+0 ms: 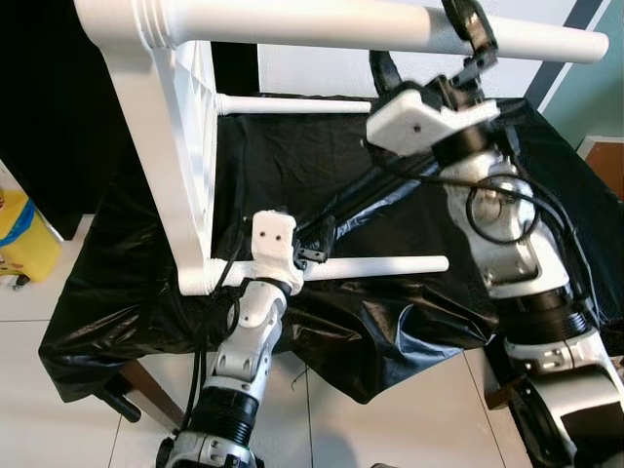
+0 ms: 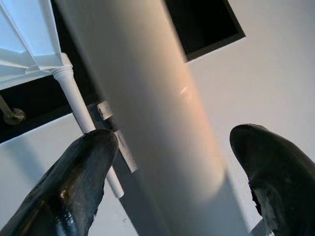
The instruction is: Building children table
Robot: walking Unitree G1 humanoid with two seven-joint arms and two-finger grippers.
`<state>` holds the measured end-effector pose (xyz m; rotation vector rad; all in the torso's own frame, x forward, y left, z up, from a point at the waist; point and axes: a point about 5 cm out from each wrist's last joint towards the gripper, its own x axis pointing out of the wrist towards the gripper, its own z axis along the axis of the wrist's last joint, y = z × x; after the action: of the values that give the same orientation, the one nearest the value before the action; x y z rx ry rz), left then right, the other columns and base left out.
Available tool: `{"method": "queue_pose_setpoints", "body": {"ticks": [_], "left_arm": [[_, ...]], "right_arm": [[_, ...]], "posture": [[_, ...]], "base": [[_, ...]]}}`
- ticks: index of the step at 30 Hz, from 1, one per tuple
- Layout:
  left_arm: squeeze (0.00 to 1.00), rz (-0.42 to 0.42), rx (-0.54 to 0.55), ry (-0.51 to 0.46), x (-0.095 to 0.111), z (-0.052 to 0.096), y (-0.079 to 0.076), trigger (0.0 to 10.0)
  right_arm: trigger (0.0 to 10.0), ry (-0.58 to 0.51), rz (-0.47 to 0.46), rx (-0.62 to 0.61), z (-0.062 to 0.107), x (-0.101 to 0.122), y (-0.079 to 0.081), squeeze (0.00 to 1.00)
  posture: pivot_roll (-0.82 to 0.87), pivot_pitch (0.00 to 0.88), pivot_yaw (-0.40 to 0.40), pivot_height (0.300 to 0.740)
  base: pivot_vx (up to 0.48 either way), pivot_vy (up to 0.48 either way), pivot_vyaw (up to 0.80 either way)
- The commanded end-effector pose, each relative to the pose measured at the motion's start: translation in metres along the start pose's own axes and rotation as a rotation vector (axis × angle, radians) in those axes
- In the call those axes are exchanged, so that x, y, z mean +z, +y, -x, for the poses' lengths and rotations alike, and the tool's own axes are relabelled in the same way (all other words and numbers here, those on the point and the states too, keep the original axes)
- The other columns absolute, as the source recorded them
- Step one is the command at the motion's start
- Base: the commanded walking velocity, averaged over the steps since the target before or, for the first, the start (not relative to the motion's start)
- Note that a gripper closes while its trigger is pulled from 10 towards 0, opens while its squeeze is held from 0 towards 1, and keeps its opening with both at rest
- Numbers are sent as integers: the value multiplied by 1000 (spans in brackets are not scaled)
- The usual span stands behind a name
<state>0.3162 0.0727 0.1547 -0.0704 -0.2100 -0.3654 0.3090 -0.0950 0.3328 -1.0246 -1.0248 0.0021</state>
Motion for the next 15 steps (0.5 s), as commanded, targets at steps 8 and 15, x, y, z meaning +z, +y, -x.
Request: {"method": "queue_pose_setpoints", "body": {"ticks": [8, 15], "left_arm": [[0, 27, 69, 5, 1, -26, 13, 10000], [0, 62, 149, 39, -6, -36, 24, 10000]], "right_arm": [[10000, 7, 35, 179, -22, 4, -16, 0], [7686, 39, 51, 236, -30, 5, -26, 0]], "posture": [[-59, 44, -65, 740], [-87, 39, -61, 740]], "base": [[0, 0, 0], [0, 0, 0]]}}
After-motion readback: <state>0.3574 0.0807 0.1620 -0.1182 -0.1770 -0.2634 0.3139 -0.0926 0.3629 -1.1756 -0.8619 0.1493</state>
